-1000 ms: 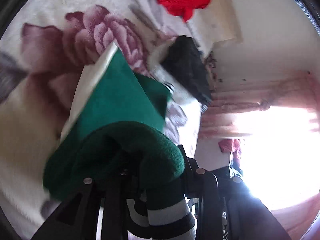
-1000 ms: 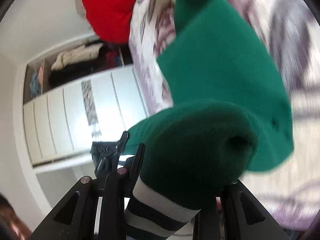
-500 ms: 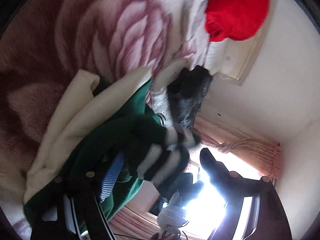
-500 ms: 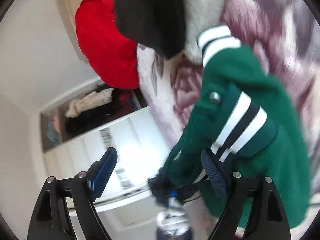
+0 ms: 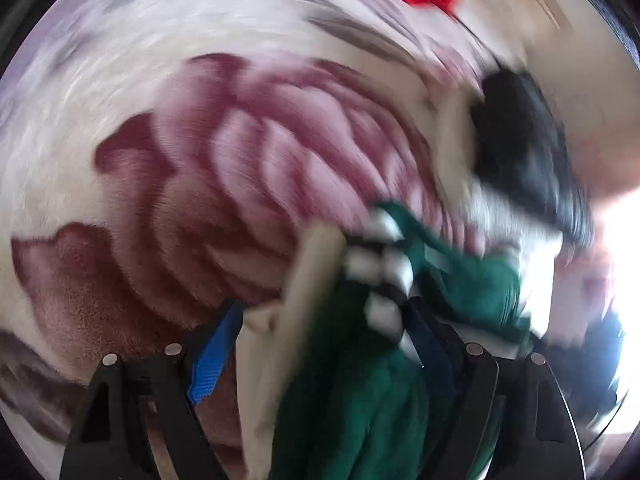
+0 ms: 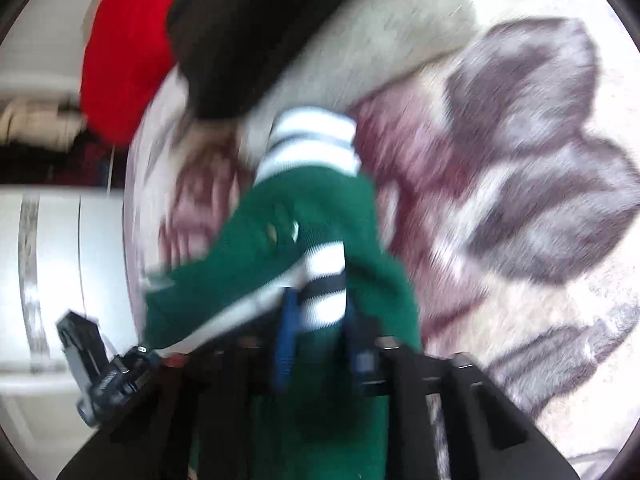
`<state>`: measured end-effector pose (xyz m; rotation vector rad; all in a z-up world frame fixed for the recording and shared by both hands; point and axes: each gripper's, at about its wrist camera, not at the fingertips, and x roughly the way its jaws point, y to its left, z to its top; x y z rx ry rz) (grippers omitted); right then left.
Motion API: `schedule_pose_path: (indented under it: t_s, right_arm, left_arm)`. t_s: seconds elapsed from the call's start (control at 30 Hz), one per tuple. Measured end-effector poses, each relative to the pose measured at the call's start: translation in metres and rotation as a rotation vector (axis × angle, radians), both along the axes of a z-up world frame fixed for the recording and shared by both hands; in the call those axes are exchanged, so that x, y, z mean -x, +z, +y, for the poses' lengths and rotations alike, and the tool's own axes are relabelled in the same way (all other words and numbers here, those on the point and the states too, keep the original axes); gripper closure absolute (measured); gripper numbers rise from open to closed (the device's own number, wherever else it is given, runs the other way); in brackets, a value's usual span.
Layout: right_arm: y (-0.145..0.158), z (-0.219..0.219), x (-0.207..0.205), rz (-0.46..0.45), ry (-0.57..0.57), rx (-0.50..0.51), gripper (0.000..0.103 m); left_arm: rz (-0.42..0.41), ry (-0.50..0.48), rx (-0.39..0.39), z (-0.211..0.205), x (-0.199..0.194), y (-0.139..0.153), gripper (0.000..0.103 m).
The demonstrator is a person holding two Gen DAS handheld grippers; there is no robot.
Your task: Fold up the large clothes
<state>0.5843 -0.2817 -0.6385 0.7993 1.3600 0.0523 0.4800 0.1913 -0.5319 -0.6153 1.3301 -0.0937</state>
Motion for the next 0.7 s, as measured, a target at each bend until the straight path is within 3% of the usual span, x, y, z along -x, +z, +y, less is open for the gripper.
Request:
schedule_pose_path:
  t_s: [0.07,0.13,0.17,0.2,0.27,0.37,0.47,0.57,0.63,0.7]
  right_arm:
    - [0.006,-0.006,-0.005,-0.021,0.0,-0.019,0.085]
    - [0.01,-0.007,-0.006,0.0,0.06,-0.059,0.077]
    - [0.009,-0.009,-0.005,0.006,0.091,-0.083,0.054]
    - [0.008,-0.012,-0.005,0.011,0.119,-0.101,0.023]
    - [0.005,-0.017,-0.001,0.014,0.181,-0.125,0.0]
    - [-0.01,-0.015,0.002,0.04,0.313,-0.214,0.0]
    - [-0.057,0.002,-0.005,0.113,0.44,-0.282,0.0]
    - [-0.099,0.008,-0.016,0.143,0.431,-0.402,0.0]
    - [-0.104,0.01,-0.022,0.125,0.416,-0.459,0.0]
    - [-0.105,0.011,-0.025,0.108,0.377,-0.526,0.0]
  left_arm:
    - [0.006,0.066,0.101,0.021,0.008,0.006,0.021]
    - [-0.032,0.047,0.153,0.029,0.027,0.02,0.022]
    - [-0.045,0.033,0.167,0.029,0.033,0.022,0.021]
    - [-0.054,0.02,0.169,0.033,0.052,0.027,0.021]
    - [-0.064,0.018,0.211,0.043,0.092,0.03,0.021]
    - [-0.052,0.103,0.33,0.052,0.153,0.022,0.021]
    - [-0.02,0.222,0.434,0.051,0.212,0.008,0.021]
    - [-0.035,0.352,0.439,0.051,0.265,0.001,0.021]
    - [-0.053,0.469,0.423,0.046,0.304,0.0,0.021]
    - [-0.062,0.506,0.422,0.028,0.323,-0.005,0.021]
